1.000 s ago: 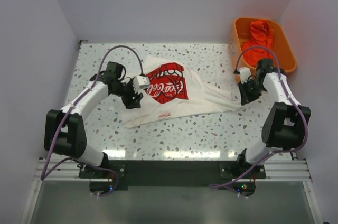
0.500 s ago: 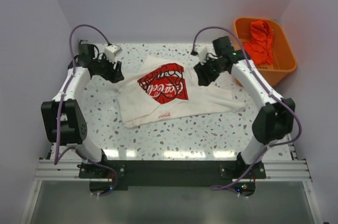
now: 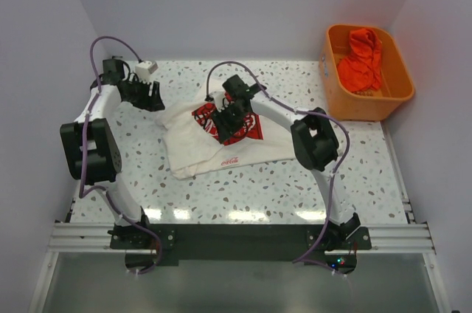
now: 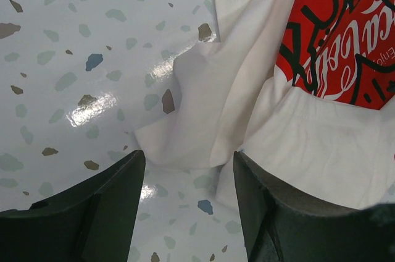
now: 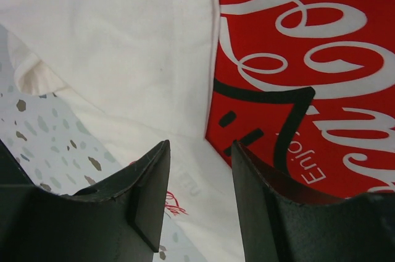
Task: Fold and stack the t-shirts
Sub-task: Flatten the tshirt out
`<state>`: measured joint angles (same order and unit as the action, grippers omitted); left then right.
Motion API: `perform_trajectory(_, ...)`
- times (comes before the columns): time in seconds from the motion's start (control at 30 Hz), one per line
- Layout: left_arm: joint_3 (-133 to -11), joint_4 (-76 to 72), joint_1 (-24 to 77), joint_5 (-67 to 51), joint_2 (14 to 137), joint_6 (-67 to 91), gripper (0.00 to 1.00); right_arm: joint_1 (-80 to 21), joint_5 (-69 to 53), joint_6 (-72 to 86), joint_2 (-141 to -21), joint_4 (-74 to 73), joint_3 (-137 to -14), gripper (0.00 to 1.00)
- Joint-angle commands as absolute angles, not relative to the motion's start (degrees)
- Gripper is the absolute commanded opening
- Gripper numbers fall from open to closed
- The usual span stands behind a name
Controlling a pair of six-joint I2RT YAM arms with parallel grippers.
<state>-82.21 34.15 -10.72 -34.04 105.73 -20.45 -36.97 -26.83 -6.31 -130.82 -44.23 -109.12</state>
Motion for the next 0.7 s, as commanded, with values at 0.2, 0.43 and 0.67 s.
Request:
perform_trajectory(0.2, -83.58, 33.93, -10.72, -36.38, 105.73, -18.72, 0.65, -38.14, -27.51, -1.58, -132.54, -40.87, -111.53, 0.48)
perform_trajectory(0.43, -83.67, 33.75, -10.72, -36.39, 106.35, -18.46, 0.65, -38.85, -28.91, -1.14, -133.42, -41.13, -110.22, 0.46)
perform_trajectory(0.67, -83.5, 33.66, -10.72, -35.95, 106.0, -18.81, 0.66, -39.37, -29.97, -0.88, -134.3, -41.04, -109.69, 0.42)
